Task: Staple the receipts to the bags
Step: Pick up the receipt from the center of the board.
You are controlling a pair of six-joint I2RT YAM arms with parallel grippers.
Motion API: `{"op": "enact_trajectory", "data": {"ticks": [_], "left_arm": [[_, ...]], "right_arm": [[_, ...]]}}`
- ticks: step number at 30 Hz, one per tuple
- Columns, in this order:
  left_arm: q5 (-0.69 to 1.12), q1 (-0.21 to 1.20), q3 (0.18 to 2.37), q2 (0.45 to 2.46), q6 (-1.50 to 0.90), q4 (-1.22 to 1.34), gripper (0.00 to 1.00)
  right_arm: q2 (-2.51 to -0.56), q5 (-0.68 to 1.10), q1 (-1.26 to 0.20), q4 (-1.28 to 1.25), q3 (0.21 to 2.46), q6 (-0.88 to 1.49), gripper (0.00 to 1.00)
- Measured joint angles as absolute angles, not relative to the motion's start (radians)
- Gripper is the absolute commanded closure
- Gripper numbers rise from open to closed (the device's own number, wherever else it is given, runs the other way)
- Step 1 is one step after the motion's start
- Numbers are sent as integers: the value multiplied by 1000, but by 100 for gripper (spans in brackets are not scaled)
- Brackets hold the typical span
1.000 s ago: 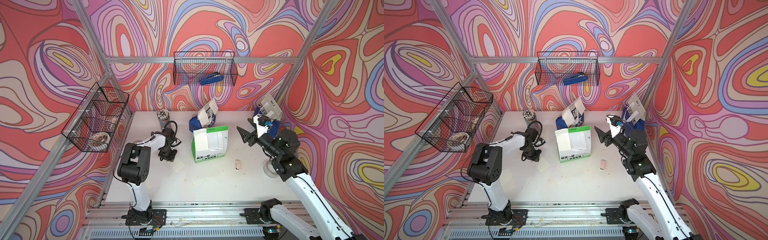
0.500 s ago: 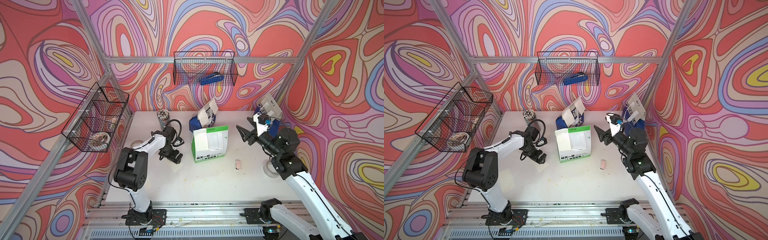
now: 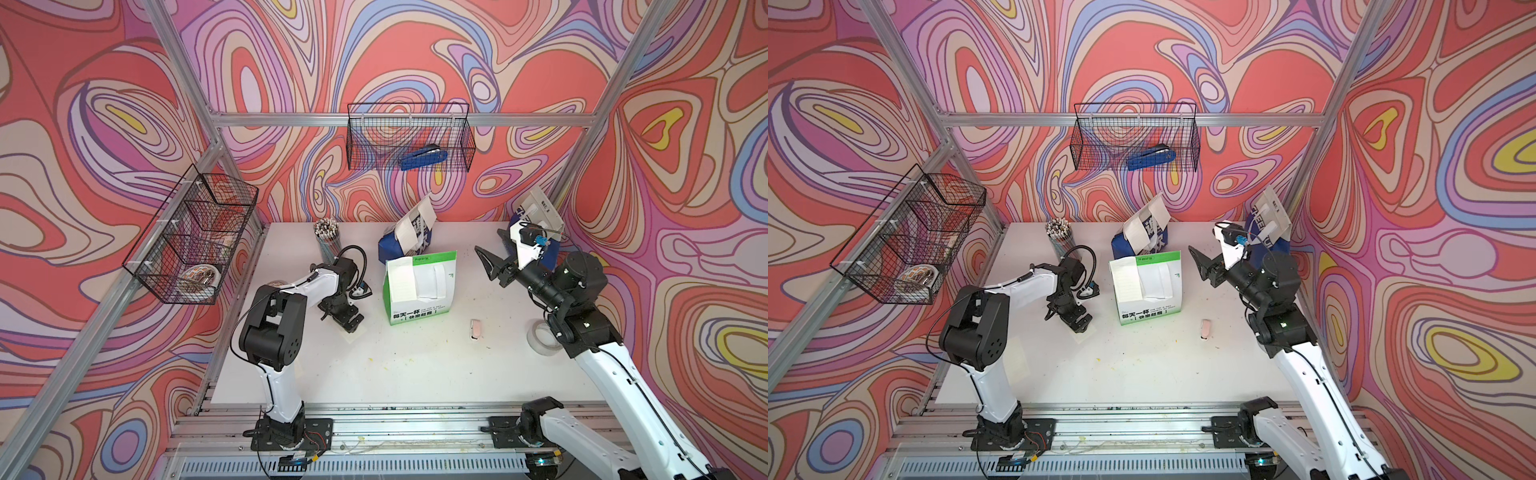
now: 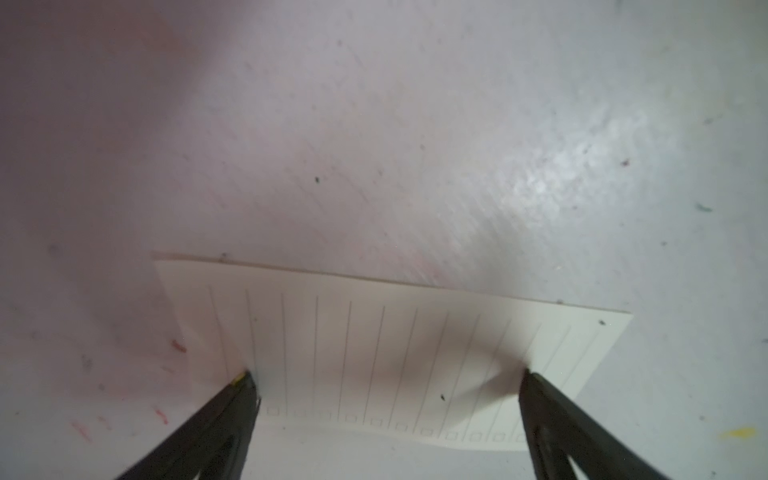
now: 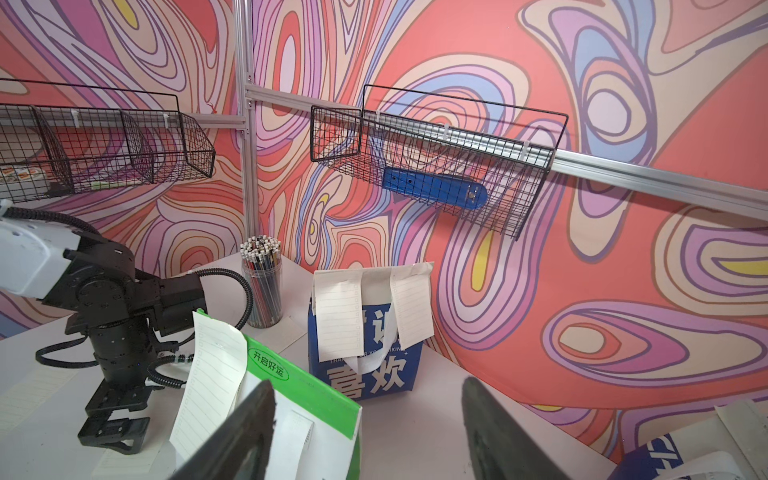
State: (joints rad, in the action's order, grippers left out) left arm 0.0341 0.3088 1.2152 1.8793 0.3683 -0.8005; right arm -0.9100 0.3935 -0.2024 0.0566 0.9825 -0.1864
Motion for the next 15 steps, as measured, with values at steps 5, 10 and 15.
{"op": "enact_trajectory", "data": {"ticks": [5, 10, 15], "left_arm": [[24, 307, 1227, 1890, 379, -805, 35], [19, 305, 1228, 1890, 391, -798, 66], [27, 306, 1203, 1868, 391, -783, 73]], "right_arm": [[-910, 393, -202, 61, 982, -190, 28], [-910, 393, -202, 61, 982, -191, 28], [-910, 393, -202, 60, 982, -191, 28]]}}
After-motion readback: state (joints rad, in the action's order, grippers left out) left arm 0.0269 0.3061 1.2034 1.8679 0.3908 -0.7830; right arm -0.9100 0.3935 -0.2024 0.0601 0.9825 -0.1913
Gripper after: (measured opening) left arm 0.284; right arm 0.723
